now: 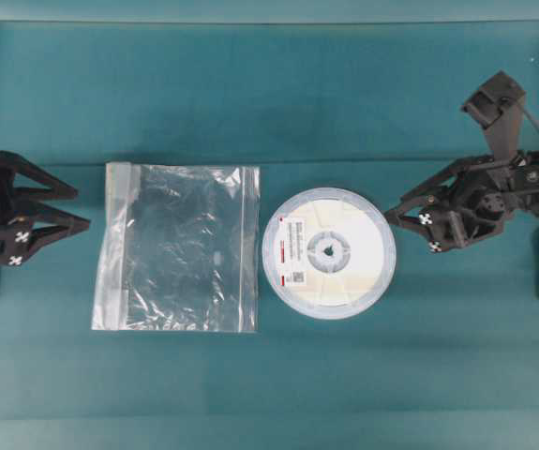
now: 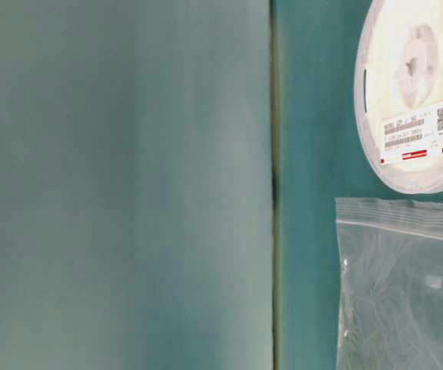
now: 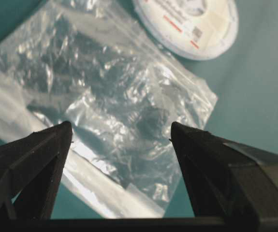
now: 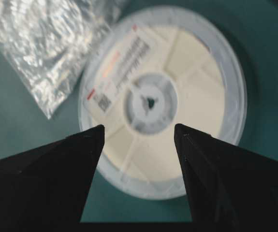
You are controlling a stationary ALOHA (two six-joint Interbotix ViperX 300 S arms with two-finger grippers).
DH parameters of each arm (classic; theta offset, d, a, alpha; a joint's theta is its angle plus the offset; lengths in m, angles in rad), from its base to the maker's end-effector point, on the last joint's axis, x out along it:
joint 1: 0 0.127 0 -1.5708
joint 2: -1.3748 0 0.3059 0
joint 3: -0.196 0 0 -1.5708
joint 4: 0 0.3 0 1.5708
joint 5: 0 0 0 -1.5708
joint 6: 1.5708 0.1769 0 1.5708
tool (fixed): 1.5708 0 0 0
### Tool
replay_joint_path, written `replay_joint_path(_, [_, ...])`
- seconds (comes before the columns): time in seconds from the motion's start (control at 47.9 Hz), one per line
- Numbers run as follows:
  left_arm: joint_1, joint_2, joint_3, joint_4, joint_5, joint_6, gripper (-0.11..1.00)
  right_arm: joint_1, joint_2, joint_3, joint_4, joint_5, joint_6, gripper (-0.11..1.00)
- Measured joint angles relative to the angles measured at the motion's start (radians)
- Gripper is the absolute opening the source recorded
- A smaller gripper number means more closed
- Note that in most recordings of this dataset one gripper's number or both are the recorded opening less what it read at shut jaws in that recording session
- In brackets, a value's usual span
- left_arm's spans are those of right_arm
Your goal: Take out the reel from the clear zip bag.
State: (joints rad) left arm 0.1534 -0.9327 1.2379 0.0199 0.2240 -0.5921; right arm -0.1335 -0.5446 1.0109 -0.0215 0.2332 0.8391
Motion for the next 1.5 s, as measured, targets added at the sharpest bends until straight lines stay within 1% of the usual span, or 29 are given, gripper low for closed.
replay_joint_path(0.125, [0.000,-0.026,0.000,-0.002,0.003,0.075,0.89,0.000,-0.026,-0.008,-0.058,0.000,0.000,0.77])
replay_joint_path(0.251, [-0.002,-0.040,0.000,0.000,0.003,0.126,0.89,0.002,-0.058,-0.008,-0.106,-0.002,-0.003,0.77])
replay_joint_path(0.313, [-0.002,-0.044,0.000,0.000,0.003,0.147,0.89,0.009,-0.081,-0.006,-0.141,-0.008,-0.018,0.77])
replay_joint_path(0.418, [-0.009,-0.054,-0.003,-0.002,0.003,0.184,0.89,0.021,-0.120,-0.008,-0.183,-0.021,-0.052,0.77])
replay_joint_path(0.543, [-0.023,-0.061,-0.005,0.000,0.003,0.224,0.89,0.021,-0.164,-0.002,-0.210,-0.034,-0.091,0.77])
replay_joint_path(0.668, [-0.040,-0.063,-0.005,0.000,0.002,0.261,0.88,0.023,-0.198,0.008,-0.215,-0.034,-0.129,0.77])
replay_joint_path(0.814, [-0.057,-0.061,-0.006,-0.002,0.000,0.276,0.88,0.025,-0.229,0.017,-0.218,-0.031,-0.158,0.77])
replay_joint_path(1.19, [-0.069,-0.061,-0.006,-0.002,0.000,0.279,0.88,0.040,-0.230,0.017,-0.218,-0.006,-0.172,0.77])
replay_joint_path(1.378, [-0.069,-0.061,-0.006,0.000,0.000,0.305,0.88,0.058,-0.232,0.018,-0.218,-0.005,-0.195,0.77])
replay_joint_path(1.503, [-0.069,-0.061,-0.006,0.000,0.000,0.316,0.88,0.061,-0.233,0.023,-0.218,-0.003,-0.196,0.77])
